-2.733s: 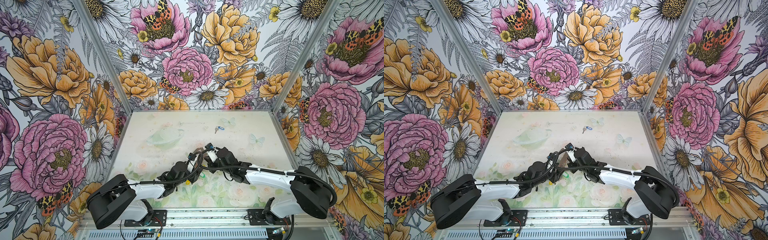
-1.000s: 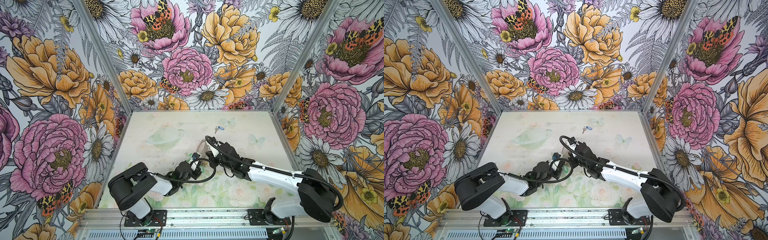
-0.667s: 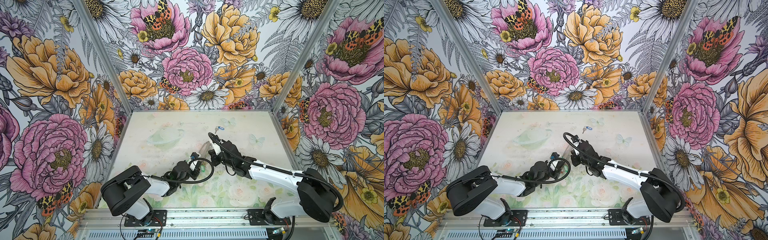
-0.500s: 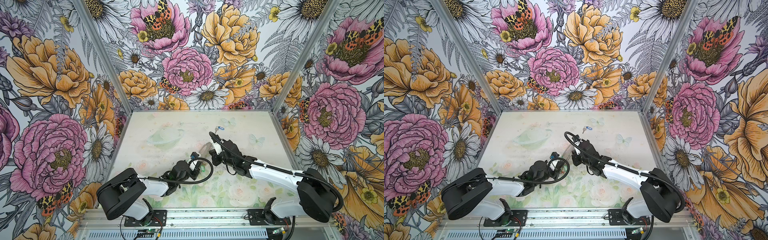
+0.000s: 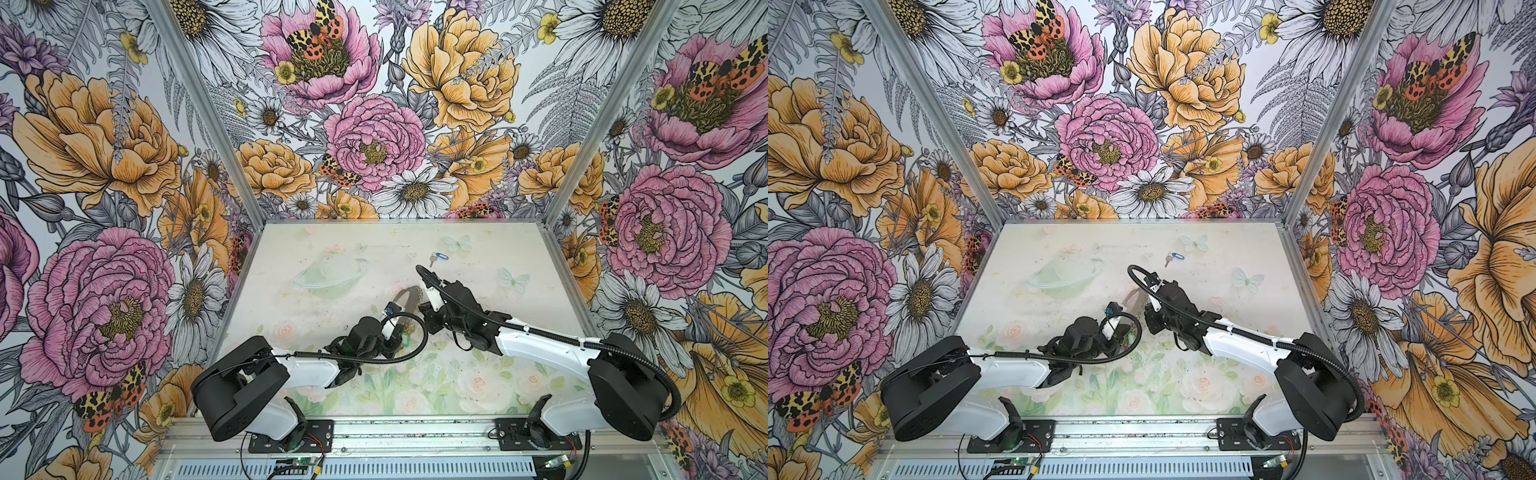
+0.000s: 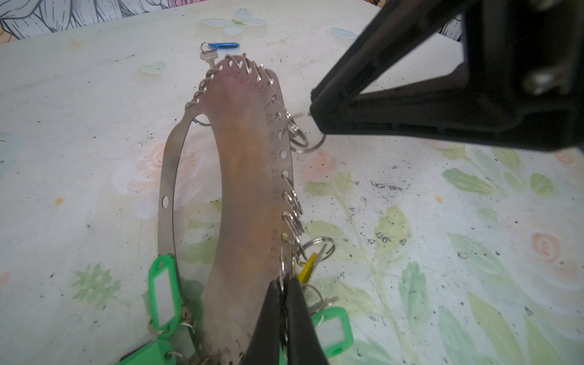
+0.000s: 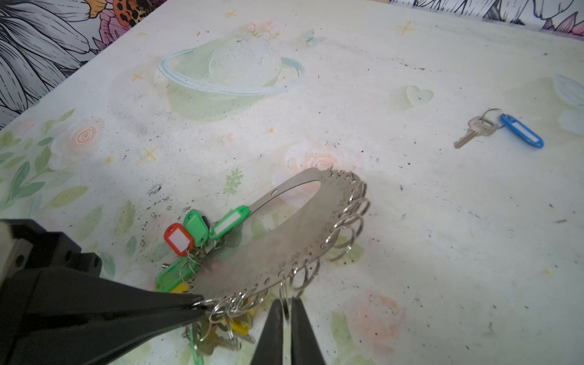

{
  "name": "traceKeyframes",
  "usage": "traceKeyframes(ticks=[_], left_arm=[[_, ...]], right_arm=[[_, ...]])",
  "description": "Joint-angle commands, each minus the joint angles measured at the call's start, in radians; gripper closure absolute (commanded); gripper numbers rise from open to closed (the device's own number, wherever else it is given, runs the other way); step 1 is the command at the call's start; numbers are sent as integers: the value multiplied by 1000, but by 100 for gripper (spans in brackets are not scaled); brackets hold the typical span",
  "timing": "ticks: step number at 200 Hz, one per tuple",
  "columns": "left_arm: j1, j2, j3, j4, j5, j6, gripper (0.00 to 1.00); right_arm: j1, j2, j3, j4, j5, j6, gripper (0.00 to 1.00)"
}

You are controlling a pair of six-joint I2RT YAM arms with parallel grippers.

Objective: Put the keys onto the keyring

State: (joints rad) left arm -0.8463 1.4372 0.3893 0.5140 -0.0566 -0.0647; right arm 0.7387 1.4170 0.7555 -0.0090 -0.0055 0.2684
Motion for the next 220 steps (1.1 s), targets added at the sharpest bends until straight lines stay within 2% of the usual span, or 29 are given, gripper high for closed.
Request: traceKeyframes(ticks=[1, 62, 113, 160, 220], left_arm=[[10, 12, 20, -24, 12, -27, 100], [10, -1, 12, -37, 27, -34, 100], [0, -17, 2, -36, 28, -46, 100], [-12, -8, 5, -35, 24, -46, 100], [-25, 3, 8, -34, 17, -49, 100]], right_arm=[[-5, -6, -22, -5, 1, -5, 86], [-5, -35, -68, 17, -17, 28, 81], [-2, -8, -164, 213, -113, 194, 80], [2, 66, -203, 382, -141, 322, 78], [20, 143, -187, 417, -135, 345, 78]])
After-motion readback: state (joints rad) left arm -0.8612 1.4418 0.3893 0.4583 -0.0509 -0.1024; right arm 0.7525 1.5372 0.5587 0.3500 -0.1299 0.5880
